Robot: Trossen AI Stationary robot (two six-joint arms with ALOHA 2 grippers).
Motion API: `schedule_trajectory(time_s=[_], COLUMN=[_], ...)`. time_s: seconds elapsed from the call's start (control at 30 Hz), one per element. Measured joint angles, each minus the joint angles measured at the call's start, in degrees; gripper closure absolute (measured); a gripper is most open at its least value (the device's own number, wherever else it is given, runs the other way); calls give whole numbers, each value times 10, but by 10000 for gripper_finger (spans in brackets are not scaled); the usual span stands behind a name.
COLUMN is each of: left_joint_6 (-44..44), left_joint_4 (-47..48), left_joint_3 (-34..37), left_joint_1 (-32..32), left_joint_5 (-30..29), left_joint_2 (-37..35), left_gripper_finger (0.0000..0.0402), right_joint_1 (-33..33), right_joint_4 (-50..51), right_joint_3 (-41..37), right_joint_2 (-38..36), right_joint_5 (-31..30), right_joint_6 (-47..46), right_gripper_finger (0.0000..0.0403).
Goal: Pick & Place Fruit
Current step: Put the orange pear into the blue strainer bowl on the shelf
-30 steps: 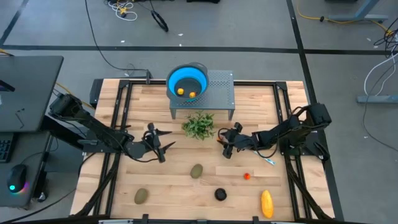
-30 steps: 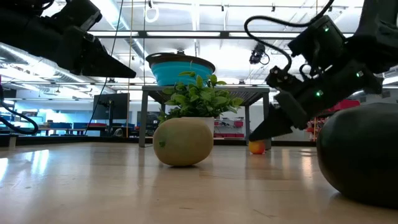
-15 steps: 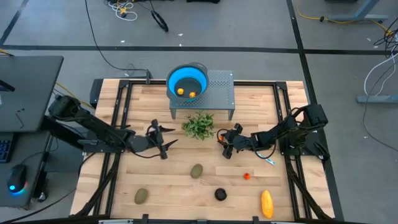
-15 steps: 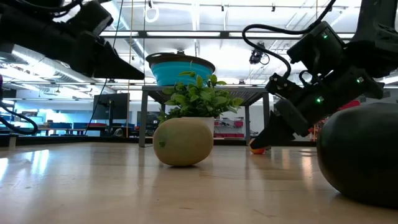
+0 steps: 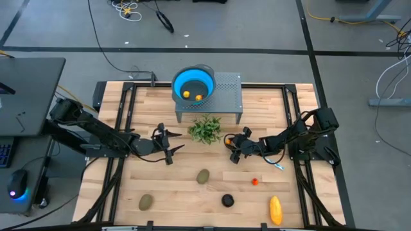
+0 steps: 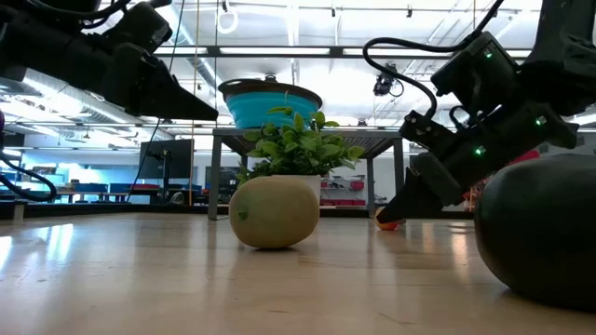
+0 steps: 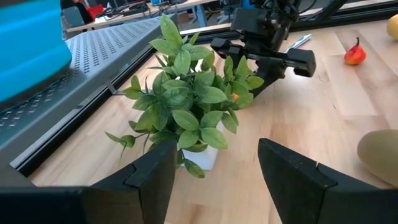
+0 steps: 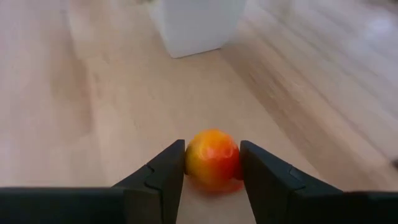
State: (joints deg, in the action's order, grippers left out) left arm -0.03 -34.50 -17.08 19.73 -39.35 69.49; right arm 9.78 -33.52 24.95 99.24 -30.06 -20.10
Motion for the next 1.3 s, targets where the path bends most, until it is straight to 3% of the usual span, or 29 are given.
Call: schedule_trajectory(time_s=[0.3, 0.5, 0.67, 0.77, 0.93, 1.07, 1.3], left_joint_6=[3, -6, -7, -6, -21, -23, -13], left_joint_4=[3, 6, 5, 5, 9, 0, -15], left_joint_3=[0, 0, 0, 0, 3, 3, 4], left_joint_1=[0, 0, 0, 0, 0, 0, 0], left_joint_5=[-1, -2, -2, -2, 0, 0, 6], left_joint_2=[0, 0, 0, 0, 0, 0, 0], left_gripper_finger=[168, 168, 168, 168, 168, 168, 168], right_joint_1=[0, 4, 25, 44, 69, 59, -21], right_joint_4=[-2, -9, 75, 173, 289, 250, 92], right_joint_3=[0, 12, 39, 62, 113, 152, 214], right_joint_2=[0, -17, -73, -124, -196, -213, -192], right_joint_5=[-10, 36, 62, 31, -81, -155, -113], right_joint_6=[10, 16, 15, 15, 27, 82, 237], right_gripper_finger=[255, 257, 257, 257, 257, 257, 257])
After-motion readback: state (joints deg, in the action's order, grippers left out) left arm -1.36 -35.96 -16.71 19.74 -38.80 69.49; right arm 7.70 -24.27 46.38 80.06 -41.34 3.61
